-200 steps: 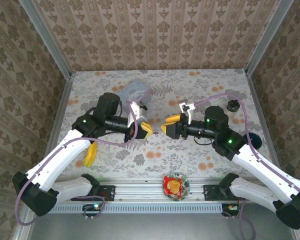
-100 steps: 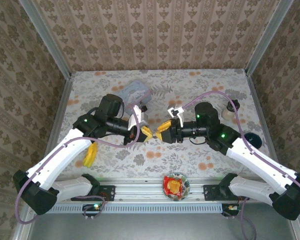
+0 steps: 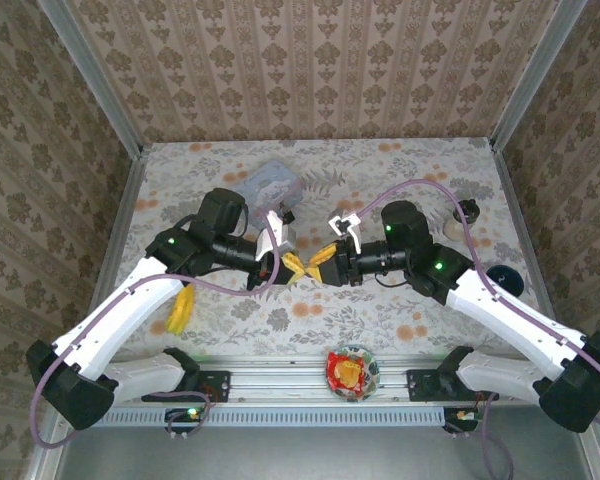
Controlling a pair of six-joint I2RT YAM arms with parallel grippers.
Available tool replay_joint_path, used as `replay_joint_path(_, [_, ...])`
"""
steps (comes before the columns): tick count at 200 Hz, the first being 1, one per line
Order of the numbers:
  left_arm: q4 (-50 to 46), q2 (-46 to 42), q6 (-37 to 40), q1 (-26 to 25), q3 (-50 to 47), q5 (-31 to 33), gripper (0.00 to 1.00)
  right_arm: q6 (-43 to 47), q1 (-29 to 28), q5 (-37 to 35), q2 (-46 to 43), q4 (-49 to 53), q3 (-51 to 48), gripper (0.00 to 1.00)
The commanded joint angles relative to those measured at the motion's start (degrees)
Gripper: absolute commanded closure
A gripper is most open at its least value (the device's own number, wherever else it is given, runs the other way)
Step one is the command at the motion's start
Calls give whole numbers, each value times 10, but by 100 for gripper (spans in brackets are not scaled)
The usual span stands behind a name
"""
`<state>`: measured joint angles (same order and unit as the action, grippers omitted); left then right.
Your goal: Unlock the padlock with the key
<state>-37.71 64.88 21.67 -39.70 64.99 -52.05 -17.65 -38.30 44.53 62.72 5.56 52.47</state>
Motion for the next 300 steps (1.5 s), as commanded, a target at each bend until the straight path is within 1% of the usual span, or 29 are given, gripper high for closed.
replay_joint_path(1, [3,-10,3,2,14,-7,100,14,-4,24,5,3,14,69])
replay_joint_path(59, [29,-20,-16,17,2,-12,100,14,-4,33,15,4,13,71])
replay_joint_path(94, [31,-20,-18,20,1,-20,100,15,-5,33,15,-2,10,77])
replay_joint_path(138, [29,-20,-16,20,-1,-27,100,11,-5,29,12,-14,5,77])
replay_joint_path(154, [30,-20,-16,20,0,-27,100,9,-4,33,13,-20,4,81])
replay_joint_path(167, [31,-20,-17,20,-1,-27,100,8,-5,35,14,-21,4,82])
replay_joint_path(208, [36,-22,-22,23,-3,-24,100,9,-4,37,15,-19,4,81])
replay_joint_path(237, [39,-26,-25,24,-4,-25,100,12,-4,38,14,-16,1,75])
replay_joint_path(269, [44,-27,-30,24,-5,-28,100,11,-4,42,17,-16,1,75])
replay_joint_path(279, [46,-27,-31,24,-5,-29,100,10,-4,43,20,-16,1,71])
replay_joint_path(300, [50,-27,-33,24,-6,-35,100,9,-5,45,23,-17,2,68])
